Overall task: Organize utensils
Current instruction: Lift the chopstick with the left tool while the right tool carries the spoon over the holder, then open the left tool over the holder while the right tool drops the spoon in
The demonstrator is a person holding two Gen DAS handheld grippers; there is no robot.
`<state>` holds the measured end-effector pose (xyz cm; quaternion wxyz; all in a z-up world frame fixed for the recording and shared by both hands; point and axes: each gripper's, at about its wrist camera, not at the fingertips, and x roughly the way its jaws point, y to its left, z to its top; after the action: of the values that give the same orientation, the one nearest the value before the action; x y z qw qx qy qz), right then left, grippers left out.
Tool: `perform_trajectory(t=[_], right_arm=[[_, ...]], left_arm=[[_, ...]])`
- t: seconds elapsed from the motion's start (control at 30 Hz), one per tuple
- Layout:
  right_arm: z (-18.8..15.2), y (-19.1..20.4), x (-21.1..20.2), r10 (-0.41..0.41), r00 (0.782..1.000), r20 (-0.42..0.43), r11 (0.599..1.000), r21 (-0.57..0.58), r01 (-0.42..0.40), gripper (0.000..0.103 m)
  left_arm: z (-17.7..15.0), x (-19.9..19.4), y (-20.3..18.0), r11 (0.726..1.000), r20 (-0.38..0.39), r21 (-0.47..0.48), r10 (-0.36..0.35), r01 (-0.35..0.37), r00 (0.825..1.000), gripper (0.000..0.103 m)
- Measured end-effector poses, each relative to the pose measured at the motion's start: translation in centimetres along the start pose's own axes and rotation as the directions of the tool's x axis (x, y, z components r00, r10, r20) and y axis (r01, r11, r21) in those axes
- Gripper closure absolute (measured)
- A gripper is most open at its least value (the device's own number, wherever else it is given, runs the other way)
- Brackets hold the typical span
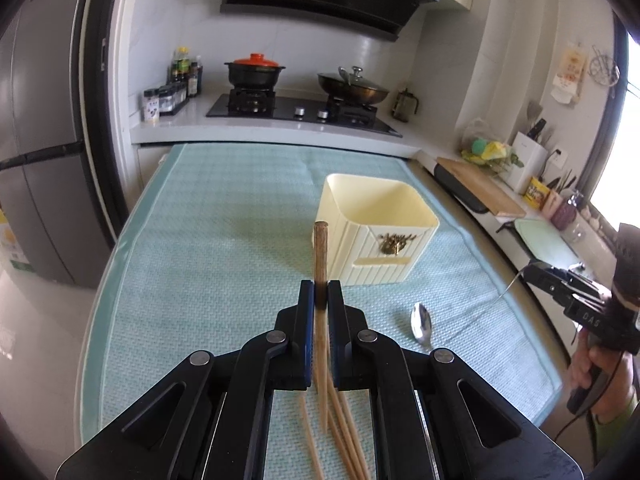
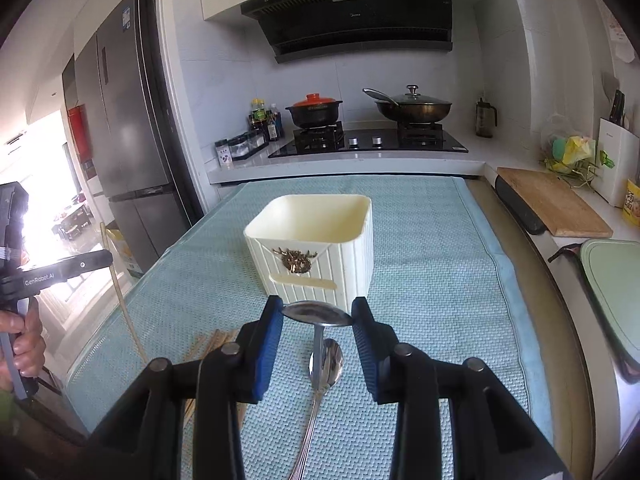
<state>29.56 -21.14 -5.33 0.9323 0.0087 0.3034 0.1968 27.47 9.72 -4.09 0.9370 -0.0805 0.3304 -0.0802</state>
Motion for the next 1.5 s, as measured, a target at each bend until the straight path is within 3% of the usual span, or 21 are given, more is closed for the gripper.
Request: perform_trajectory(t=[0.27, 0.5, 0.67, 0.87, 1.17, 1.4, 1.43, 1.47, 1.5], right_arm=[[3.3, -0.1, -0.8, 0.021, 1.0, 0.018, 1.0, -0.012, -0.021, 0.067], [9.4, 0.4, -0.9, 0.027, 0.997, 0.079, 0.999, -0.035, -0.024, 0.067], [14.4, 1.1, 0.8, 0.027, 0.993, 0.119, 0.998, -0.054, -0.021, 0.067], [17.7, 1.1, 5.7, 0.007, 0.993, 0.114, 0.998, -0.061, 0.0, 0.067], [14.7, -1.4, 16.0, 0.002, 0.994, -0.106, 1.0, 0.018, 0.0, 0.067], [12.4, -2.5, 19.4, -0.022, 0.98, -0.2, 0.999, 0.041, 0.03, 0.067], [12.4, -2.7, 19.6, -0.025, 0.979, -0.203, 0.998, 0.045, 0.035, 0.066], [12.4, -2.9, 19.6, -0.03, 0.979, -0.202, 0.998, 0.05, 0.041, 0.062], [12.5, -3.0, 19.5, -0.035, 0.979, -0.199, 0.997, 0.057, 0.047, 0.052]], left_arm=[[3.6, 0.0, -0.4, 0.999, 0.019, -0.013, -0.047, 0.047, 0.999, 0.098], [9.5, 0.7, -0.9, 0.996, 0.055, -0.031, -0.077, 0.079, 0.995, 0.099], [14.4, 2.0, -1.9, 0.995, 0.092, -0.037, -0.089, 0.093, 0.992, 0.099], [18.2, 5.1, -4.3, 0.999, 0.144, 0.003, -0.043, 0.043, 0.989, 0.099], [17.1, 14.5, -4.7, 1.0, 0.015, -0.008, -0.002, 0.002, 1.0, 0.099], [14.3, 18.9, -4.6, 0.999, -0.107, 0.012, 0.043, -0.042, 0.993, 0.098], [14.0, 19.1, -4.6, 0.999, -0.119, 0.013, 0.052, -0.051, 0.992, 0.095], [13.9, 19.2, -4.7, 0.999, -0.13, 0.012, 0.051, -0.05, 0.99, 0.086], [13.8, 19.1, -4.7, 0.999, -0.136, 0.012, 0.052, -0.051, 0.989, 0.068]])
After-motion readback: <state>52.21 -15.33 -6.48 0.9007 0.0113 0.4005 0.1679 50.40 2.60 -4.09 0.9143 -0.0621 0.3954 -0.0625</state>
